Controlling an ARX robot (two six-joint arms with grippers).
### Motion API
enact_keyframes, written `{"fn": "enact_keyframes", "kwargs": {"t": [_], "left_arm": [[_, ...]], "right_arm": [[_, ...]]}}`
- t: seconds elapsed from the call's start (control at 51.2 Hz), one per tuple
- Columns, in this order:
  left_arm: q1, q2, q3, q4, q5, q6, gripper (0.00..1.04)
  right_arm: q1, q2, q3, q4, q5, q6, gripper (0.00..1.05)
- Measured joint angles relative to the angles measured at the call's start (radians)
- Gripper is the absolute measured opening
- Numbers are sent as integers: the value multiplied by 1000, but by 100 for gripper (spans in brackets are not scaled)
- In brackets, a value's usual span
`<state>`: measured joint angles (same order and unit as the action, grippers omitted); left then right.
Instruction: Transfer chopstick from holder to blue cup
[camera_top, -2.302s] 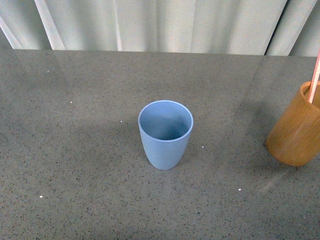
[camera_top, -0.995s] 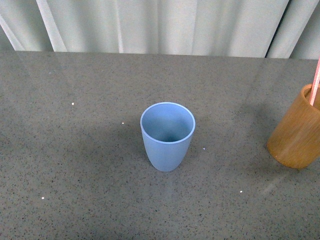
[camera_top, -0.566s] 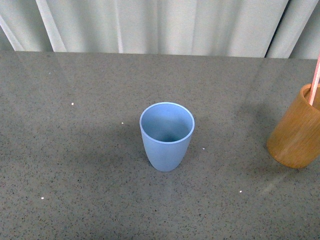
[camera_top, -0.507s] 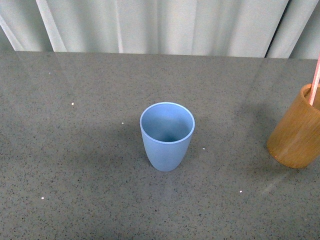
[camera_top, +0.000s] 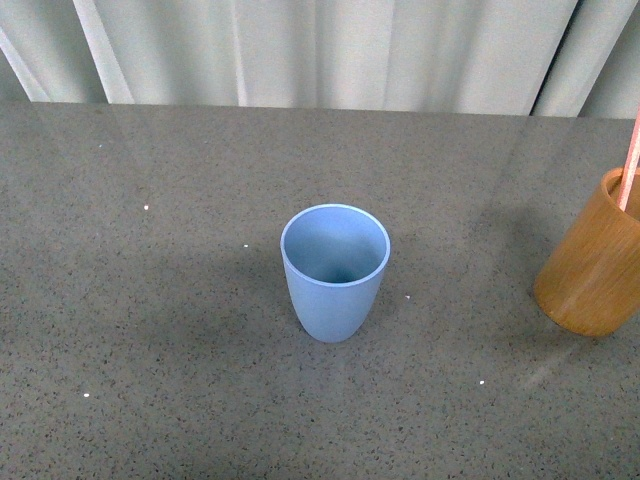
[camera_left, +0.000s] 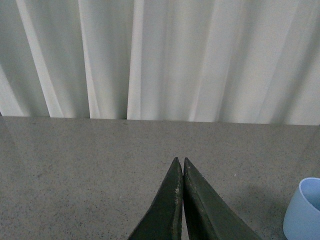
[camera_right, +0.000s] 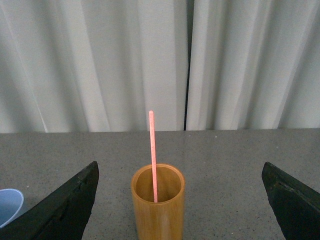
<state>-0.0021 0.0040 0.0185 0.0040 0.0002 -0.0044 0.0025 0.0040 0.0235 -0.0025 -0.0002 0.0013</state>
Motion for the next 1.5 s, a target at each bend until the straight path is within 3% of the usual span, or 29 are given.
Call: {"fn": "enact_keyframes", "kwargs": {"t": [0.215,0.254,0.39,0.468,0.546,0.644,0.761,0.839,1.034,1.502], "left_arm": [[0,0,0,-3,0,0,4],[0,0,0,-3,0,0,8],[0,0,0,-3,0,0,36],[0,0,0,-3,0,0,49],[0,0,0,-3,0,0,61],[0,-1,0,-3,0,0,77],[0,-1,0,-3,0,0,99],[0,-1,0,-3,0,0,98],[0,-1,0,-3,0,0,98],[0,-1,0,-3,0,0,98]], "right_arm": [[0,0,0,0,0,0,95],[0,0,0,0,0,0,95],[0,0,0,0,0,0,95],[5,79,43,-114,93,61,95],[-18,199,58,-95,101,84,95],[-59,391,60,81,23,82,95],[-91,730,87,412,-104,60,95],[-89,982,122,614,-142,58,95],[-45,1327,205,848,-140,74,95],[10,1674,457,916,-94,37,95]]}}
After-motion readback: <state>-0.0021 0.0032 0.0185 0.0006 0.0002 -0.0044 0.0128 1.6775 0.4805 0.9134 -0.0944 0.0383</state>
